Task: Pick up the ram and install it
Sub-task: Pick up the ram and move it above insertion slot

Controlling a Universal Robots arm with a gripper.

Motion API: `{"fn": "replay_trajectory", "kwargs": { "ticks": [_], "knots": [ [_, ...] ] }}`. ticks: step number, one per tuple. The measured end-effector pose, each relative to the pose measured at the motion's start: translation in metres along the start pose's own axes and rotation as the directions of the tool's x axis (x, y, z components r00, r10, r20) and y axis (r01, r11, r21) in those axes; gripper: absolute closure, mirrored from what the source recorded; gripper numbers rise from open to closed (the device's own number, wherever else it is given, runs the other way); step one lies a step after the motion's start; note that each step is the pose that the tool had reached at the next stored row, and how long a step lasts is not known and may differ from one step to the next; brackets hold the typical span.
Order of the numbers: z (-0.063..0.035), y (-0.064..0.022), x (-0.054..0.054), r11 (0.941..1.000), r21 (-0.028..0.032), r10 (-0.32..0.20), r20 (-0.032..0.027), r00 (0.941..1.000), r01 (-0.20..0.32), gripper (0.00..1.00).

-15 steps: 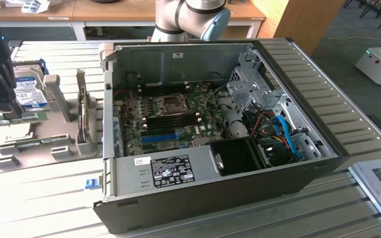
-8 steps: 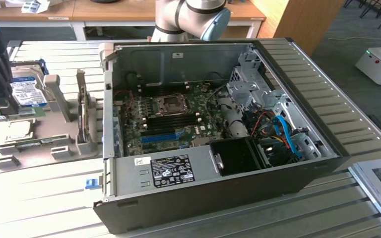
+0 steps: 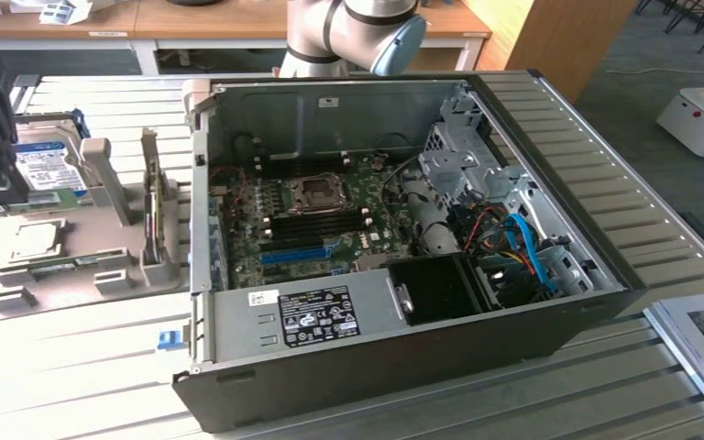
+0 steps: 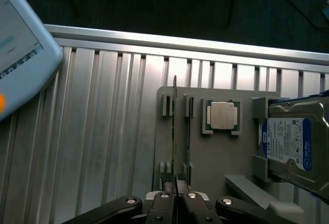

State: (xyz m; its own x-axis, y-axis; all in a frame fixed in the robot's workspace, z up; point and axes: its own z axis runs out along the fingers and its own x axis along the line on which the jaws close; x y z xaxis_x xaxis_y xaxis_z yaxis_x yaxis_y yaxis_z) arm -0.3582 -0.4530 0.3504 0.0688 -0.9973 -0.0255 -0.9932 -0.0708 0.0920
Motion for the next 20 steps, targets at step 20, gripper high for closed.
{"fn": "replay_trajectory", "kwargs": {
  "ticks": [20],
  "knots": [
    [-0.0256, 0.0022, -0.001, 1.0, -0.0033, 0.0, 0.0002, 1.0, 0.0, 0.88]
  ]
}}
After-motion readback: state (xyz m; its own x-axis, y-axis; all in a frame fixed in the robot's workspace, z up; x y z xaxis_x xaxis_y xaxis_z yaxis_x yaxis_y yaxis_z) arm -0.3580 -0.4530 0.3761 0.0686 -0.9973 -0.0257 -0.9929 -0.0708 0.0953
